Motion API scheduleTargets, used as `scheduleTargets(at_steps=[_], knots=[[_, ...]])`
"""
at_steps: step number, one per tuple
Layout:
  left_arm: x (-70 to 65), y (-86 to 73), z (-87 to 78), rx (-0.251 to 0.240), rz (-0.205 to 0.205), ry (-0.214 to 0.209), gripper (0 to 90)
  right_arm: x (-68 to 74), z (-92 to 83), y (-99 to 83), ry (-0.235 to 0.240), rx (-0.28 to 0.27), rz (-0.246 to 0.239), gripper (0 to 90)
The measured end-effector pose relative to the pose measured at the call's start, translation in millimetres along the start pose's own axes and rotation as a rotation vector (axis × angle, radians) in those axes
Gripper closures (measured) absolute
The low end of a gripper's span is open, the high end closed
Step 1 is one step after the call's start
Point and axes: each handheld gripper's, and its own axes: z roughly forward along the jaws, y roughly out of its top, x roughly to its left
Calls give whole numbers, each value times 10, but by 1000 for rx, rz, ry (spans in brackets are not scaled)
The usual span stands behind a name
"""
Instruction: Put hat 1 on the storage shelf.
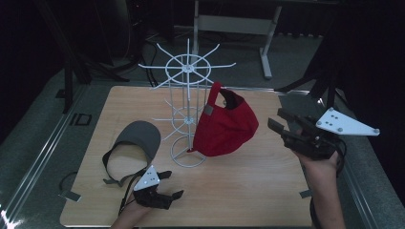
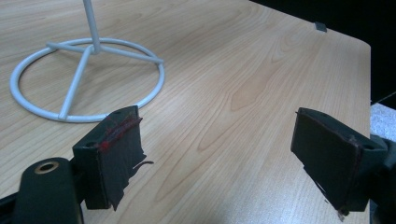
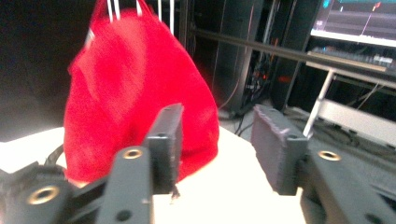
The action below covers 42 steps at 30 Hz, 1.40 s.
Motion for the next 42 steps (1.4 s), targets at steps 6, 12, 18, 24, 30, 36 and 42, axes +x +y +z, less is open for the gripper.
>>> scheduleTargets(at_steps=[6,12,18,24,30,36,42], knots=[[-4,-3,2,4,5,2,166,-111,-66,-258,-16,45,46,353],[-6,-2,3,5,13,4,166,-206,-61,-607,-62,127,93,306],[-11,-9,1,4,4,2,166,-298,-33,-1050,-78,153,153,259],[-4,-9,-5,7,9,0,166,-407,17,-1472,-99,202,202,140],[-4,-15,-4,7,10,2,166,-487,17,-1819,-198,226,210,149],[-6,-23,2,14,8,3,165,-541,21,-2131,-207,276,230,150],[-1,-26,-2,11,12,9,165,-532,23,-2363,-303,333,198,150]])
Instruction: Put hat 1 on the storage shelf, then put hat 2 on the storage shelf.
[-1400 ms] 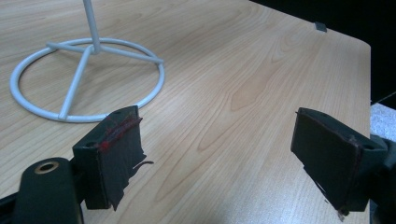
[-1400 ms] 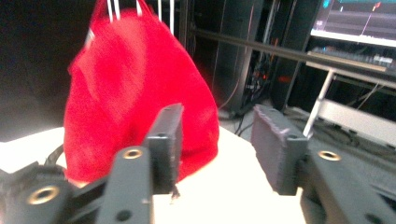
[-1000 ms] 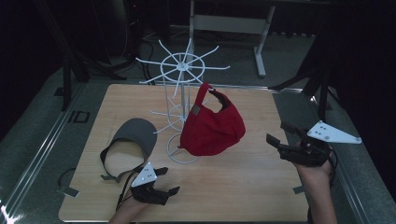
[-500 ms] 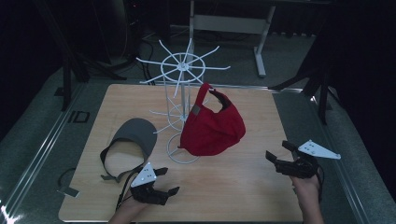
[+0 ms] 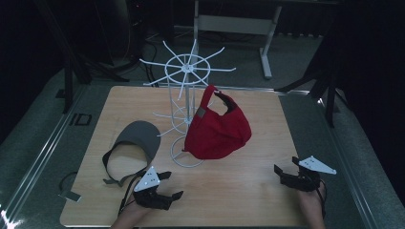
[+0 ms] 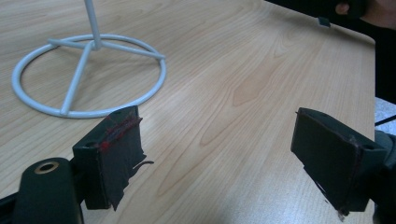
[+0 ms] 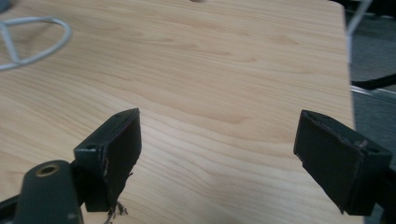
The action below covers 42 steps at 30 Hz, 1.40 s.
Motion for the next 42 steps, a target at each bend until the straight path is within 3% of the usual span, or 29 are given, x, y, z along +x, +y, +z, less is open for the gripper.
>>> scheduleTargets(at_steps=[8,14,20,25,36,42], knots=[[17,-6,-7,10,5,23,165,-98,-77,-123,-59,-57,52,150],[32,-2,-42,16,21,39,165,-88,-97,-165,-84,-70,56,150],[34,-19,-125,21,29,83,165,-61,-53,-241,-63,-100,59,150],[58,-24,-302,-3,38,110,169,-47,-2,-285,-40,-109,39,150],[201,-169,-816,-42,-17,260,194,-39,26,-300,-47,-91,38,150],[329,-284,-1104,-42,-54,377,195,-39,27,-304,-45,-89,41,150]])
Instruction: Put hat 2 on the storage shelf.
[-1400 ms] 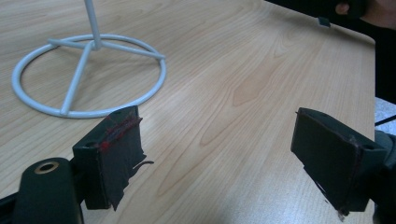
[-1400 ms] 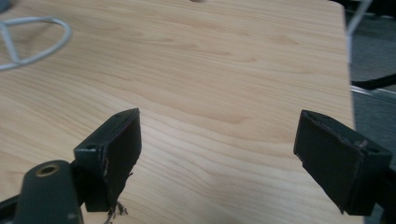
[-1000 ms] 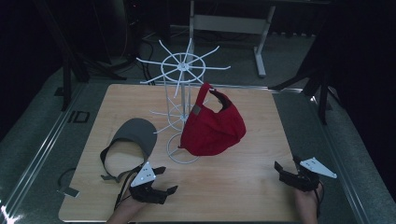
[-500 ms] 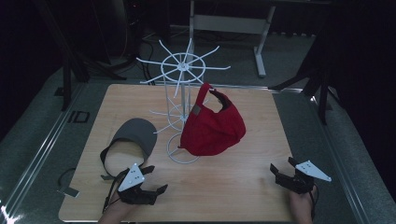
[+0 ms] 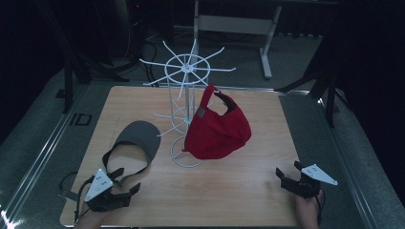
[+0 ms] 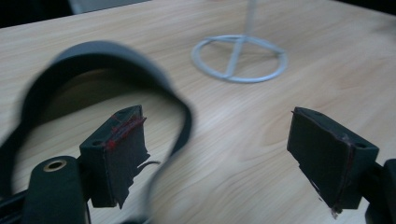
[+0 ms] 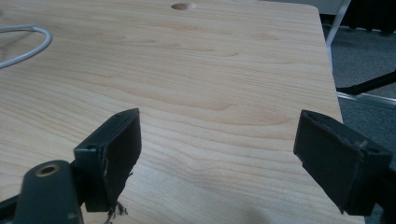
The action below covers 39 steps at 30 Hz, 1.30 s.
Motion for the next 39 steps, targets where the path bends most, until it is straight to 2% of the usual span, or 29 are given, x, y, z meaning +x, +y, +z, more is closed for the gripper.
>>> scheduleTargets(at_steps=[6,9,11,13,14,20,24,30,33,39], knots=[[150,-148,-97,48,-40,120,194,-2,4,2,-5,6,4,149],[184,-212,-130,60,-69,160,194,0,6,3,-6,11,0,150],[195,-252,-125,88,-92,183,194,-2,6,3,-5,12,2,149],[196,-273,-118,97,-97,191,183,-3,7,3,-5,11,4,150],[191,-311,-70,135,-122,208,171,-3,5,3,-5,11,6,149],[176,-331,13,181,-123,231,167,0,15,7,-12,16,1,150],[228,-312,86,209,-132,264,168,-1,13,6,-12,14,1,150],[273,-283,190,223,-129,248,184,-2,5,3,-12,12,3,150],[282,-270,242,238,-117,243,212,-2,3,2,-11,11,4,150],[286,-259,281,257,-108,233,346,-10,-8,-4,-8,2,10,149]])
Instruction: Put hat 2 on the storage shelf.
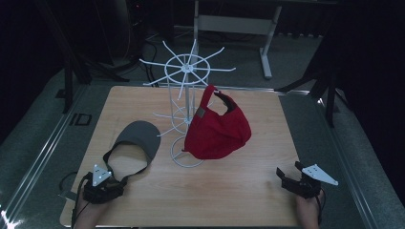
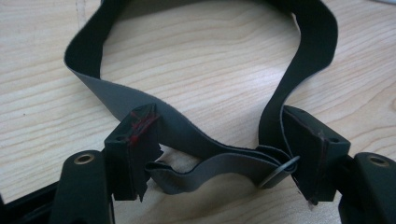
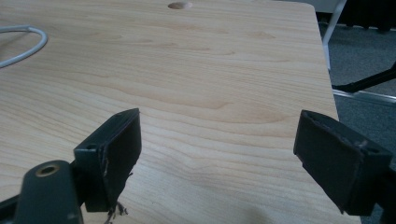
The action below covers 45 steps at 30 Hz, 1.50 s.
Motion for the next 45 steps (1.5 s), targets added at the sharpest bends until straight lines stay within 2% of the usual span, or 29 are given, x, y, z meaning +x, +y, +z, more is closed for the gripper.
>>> scheduleTargets(at_steps=[7,8,11,12,13,15,18,20,21,28,36,37,38,39,41,42,45], knots=[[0,-10,0,5,-15,6,604,1,1,0,-1,1,1,150],[1,-12,-1,7,-22,18,604,1,1,0,-1,1,1,150],[6,-22,-8,4,-31,32,710,0,2,1,-1,3,-1,149],[7,-23,-11,2,-35,33,730,0,2,1,-1,3,0,150],[8,-30,-31,-24,-46,51,797,-3,2,1,0,3,1,150],[13,-27,-43,-35,-46,51,824,-6,1,1,-1,1,4,150],[20,23,-132,-87,-29,79,836,-10,-1,0,1,1,12,149],[27,38,-156,-95,-27,79,837,-11,-2,0,2,1,13,150],[31,59,-195,-127,-12,80,837,-13,-2,0,2,0,15,150],[50,165,-298,-192,18,65,843,-23,-7,-2,8,0,24,150],[58,434,-437,-241,72,22,844,-21,1,1,2,8,25,150],[49,504,-466,-255,95,17,845,-18,2,1,0,8,25,150],[49,504,-466,-255,95,17,845,-18,2,1,0,8,25,150],[50,568,-486,-265,106,5,844,-18,1,1,-12,10,24,150],[56,598,-497,-269,108,1,844,-20,1,1,-23,15,29,149],[66,626,-504,-276,109,-17,845,-19,-1,0,-33,16,29,150],[69,716,-538,-293,133,-31,845,-16,1,0,-41,20,27,149]])
